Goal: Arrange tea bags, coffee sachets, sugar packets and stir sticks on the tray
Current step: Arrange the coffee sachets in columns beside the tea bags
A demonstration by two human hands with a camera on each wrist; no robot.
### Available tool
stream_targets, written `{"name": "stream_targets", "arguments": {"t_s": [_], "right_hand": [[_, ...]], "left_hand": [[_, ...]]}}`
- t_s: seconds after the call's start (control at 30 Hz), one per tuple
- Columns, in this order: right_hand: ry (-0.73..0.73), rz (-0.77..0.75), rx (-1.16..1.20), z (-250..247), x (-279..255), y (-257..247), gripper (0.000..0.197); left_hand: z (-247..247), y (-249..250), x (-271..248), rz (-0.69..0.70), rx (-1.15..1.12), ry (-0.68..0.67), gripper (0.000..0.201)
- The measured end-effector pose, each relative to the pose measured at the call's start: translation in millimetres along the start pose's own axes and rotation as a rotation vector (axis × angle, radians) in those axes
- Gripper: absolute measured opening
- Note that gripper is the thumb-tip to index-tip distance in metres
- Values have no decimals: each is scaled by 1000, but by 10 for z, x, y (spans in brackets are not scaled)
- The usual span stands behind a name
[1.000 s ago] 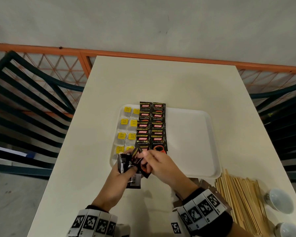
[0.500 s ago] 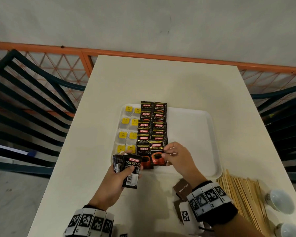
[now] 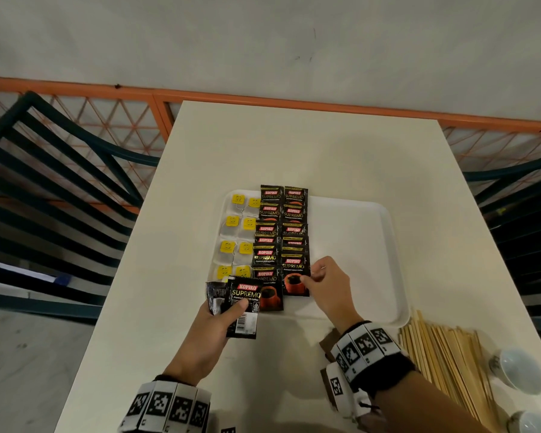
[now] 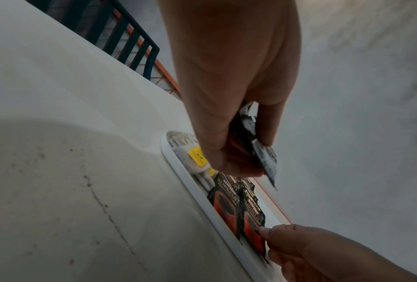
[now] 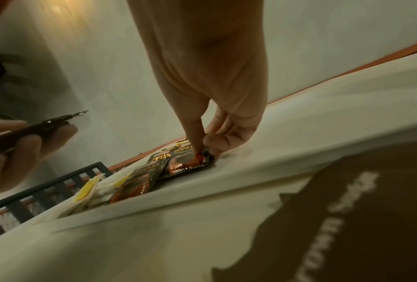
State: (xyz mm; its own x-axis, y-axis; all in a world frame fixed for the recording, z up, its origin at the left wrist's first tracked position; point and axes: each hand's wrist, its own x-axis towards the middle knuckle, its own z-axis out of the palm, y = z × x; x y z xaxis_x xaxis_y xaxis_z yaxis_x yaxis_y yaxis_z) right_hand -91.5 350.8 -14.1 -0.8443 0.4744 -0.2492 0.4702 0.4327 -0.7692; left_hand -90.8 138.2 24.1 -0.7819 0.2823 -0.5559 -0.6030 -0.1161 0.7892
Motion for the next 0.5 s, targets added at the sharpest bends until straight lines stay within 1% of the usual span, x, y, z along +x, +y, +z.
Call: {"name": "stream_targets", "arguments": {"t_s": [0.1, 0.13, 0.17, 0.2, 0.27, 0.3, 0.33, 0.37, 0.43, 0.5], "right_hand": [[15, -58, -66, -2, -49, -70, 19], [-6, -97, -72, -15, -89, -134, 18], [-67, -129, -57, -36, -144, -220, 19], [-173, -152, -39, -59, -207, -312, 22], [-463, -158, -36, -89, -350, -474, 31], [-574, -156, -40, -81, -414, -517, 31], [-631, -162, -39, -55, -464, -526, 30], [-640, -174, -30, -21, -502, -521, 25], [-585, -180, 16, 37, -537, -493, 12], [-533, -172, 48, 46, -526, -461, 12]], "left_hand": [[5, 3, -1, -3, 10, 11, 23], [4, -2, 3, -3, 10, 16, 25], [6, -5, 7, -3, 10, 24, 26], [12, -6, 10, 1, 7, 27, 27], [33, 1, 9, 12, 0, 19, 26], [42, 3, 9, 20, 4, 11, 26], [54, 7, 5, 29, 14, -4, 27], [66, 20, -8, 38, 29, -19, 30], [70, 28, -26, 41, 74, -56, 41], [56, 26, -40, 29, 132, -99, 43]]}}
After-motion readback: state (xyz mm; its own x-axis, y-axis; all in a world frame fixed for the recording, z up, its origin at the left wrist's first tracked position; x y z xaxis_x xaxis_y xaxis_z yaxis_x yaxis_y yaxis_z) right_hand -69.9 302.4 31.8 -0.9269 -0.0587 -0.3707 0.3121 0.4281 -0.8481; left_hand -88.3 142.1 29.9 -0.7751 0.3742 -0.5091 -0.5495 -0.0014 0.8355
